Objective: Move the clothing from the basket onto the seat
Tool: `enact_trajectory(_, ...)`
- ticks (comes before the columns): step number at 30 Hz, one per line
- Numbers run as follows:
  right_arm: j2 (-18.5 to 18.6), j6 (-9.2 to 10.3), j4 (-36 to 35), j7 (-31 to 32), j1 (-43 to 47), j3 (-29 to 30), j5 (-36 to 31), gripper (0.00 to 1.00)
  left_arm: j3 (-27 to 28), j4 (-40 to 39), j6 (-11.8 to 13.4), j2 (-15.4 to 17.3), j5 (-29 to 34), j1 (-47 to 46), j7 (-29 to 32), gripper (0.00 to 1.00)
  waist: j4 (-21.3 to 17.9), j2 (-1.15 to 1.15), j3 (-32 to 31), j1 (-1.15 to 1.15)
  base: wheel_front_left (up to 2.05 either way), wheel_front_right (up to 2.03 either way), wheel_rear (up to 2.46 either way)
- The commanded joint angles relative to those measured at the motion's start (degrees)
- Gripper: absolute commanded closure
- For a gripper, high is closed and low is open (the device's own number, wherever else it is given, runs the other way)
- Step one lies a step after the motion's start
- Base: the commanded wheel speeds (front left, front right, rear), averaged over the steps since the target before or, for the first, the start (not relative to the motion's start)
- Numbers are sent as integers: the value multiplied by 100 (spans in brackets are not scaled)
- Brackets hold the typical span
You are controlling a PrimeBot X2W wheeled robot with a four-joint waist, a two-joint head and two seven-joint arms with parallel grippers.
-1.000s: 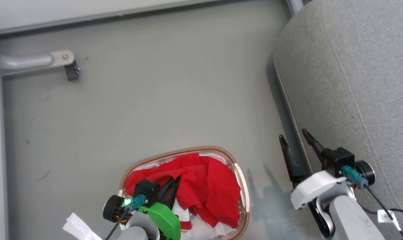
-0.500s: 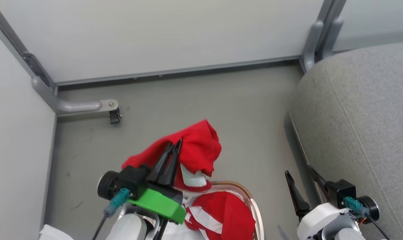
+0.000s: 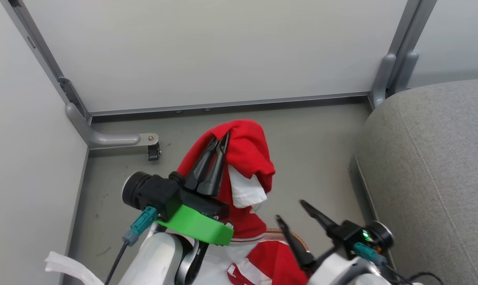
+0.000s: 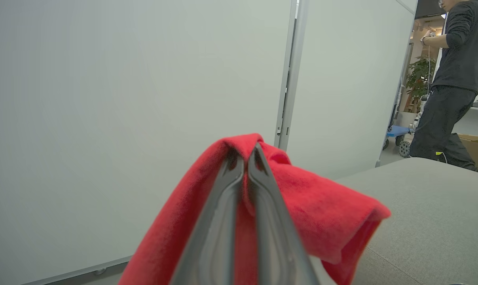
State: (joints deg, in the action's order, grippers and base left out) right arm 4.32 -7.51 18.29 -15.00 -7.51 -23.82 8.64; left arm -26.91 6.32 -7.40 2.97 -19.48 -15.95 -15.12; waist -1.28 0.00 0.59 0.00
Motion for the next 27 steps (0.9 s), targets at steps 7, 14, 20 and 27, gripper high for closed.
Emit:
enact_trajectory(7, 98, 4, -603, -26, -720, -844, 26, 0, -263, -21, -17, -6, -143, -97, -4, 100, 109, 0, 57, 0, 0, 0, 0)
enact_trajectory(14, -97, 4, -226, -26, -1215, -735, -221, 0, -641, -72, -17, -5, -364, -116, -4, 100, 293, 0, 64, 0, 0, 0, 0)
enact_trajectory(20, -133, 4, -77, -26, -1280, -739, 174, 100, -844, -33, -17, -4, -445, -64, -4, 100, 427, 0, 52, 0, 0, 0, 0)
enact_trajectory(27, -125, 4, -86, -26, -1019, -534, 365, 100, -763, 199, -17, -3, -352, 124, -3, 0, 238, 0, 36, 0, 0, 0, 0)
